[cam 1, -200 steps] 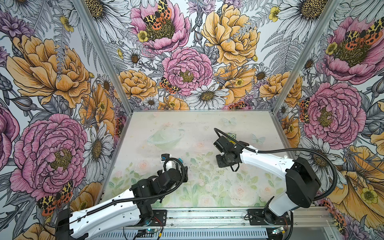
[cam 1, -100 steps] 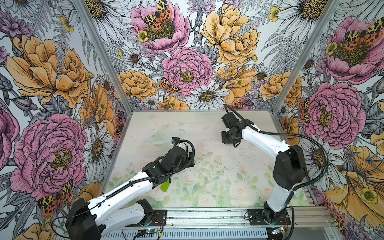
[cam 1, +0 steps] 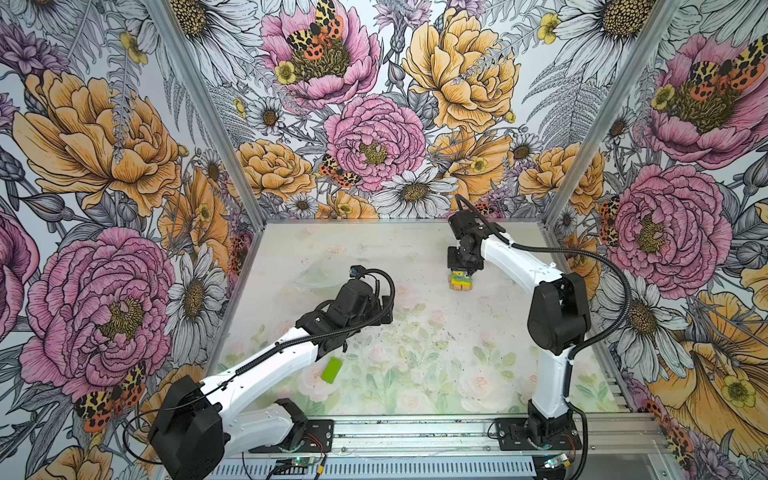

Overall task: Build the wood block tower
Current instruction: 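Carry the yellow cube with the right gripper over the stack top, then lower the yellow cube onto the owl block with the right gripper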

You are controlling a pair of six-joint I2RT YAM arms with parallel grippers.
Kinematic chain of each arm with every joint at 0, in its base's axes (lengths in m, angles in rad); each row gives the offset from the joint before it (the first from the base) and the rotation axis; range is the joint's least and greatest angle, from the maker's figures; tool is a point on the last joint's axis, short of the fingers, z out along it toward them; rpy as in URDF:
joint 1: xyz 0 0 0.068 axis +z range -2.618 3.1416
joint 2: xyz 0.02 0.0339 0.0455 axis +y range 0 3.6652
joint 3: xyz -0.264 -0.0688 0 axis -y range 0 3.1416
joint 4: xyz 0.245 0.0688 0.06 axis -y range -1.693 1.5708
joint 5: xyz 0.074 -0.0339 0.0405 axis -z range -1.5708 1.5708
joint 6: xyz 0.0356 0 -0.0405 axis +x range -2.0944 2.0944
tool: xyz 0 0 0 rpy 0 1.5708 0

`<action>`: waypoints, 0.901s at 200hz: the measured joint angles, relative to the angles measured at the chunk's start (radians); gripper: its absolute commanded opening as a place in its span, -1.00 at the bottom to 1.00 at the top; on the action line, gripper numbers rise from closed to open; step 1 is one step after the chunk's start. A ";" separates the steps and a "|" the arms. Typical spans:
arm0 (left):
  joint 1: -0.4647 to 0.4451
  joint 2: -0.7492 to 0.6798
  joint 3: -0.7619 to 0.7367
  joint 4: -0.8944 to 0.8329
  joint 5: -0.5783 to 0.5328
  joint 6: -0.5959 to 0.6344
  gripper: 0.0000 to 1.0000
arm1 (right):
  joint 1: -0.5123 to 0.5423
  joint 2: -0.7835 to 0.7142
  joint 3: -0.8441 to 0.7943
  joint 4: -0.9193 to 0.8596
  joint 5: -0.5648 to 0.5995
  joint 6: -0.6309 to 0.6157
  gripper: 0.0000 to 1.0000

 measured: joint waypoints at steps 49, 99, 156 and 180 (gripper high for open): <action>0.015 0.008 0.005 0.006 0.021 0.010 0.98 | -0.005 0.017 0.015 -0.013 0.000 0.000 -0.41; 0.021 0.008 0.005 0.007 0.025 0.010 0.98 | -0.016 0.025 0.016 -0.015 0.000 0.000 -0.41; 0.026 0.004 0.004 0.007 0.025 0.010 0.98 | -0.024 0.041 0.032 -0.016 -0.005 0.000 -0.41; 0.028 0.003 0.004 0.007 0.024 0.009 0.98 | -0.024 0.052 0.039 -0.016 -0.009 0.000 -0.40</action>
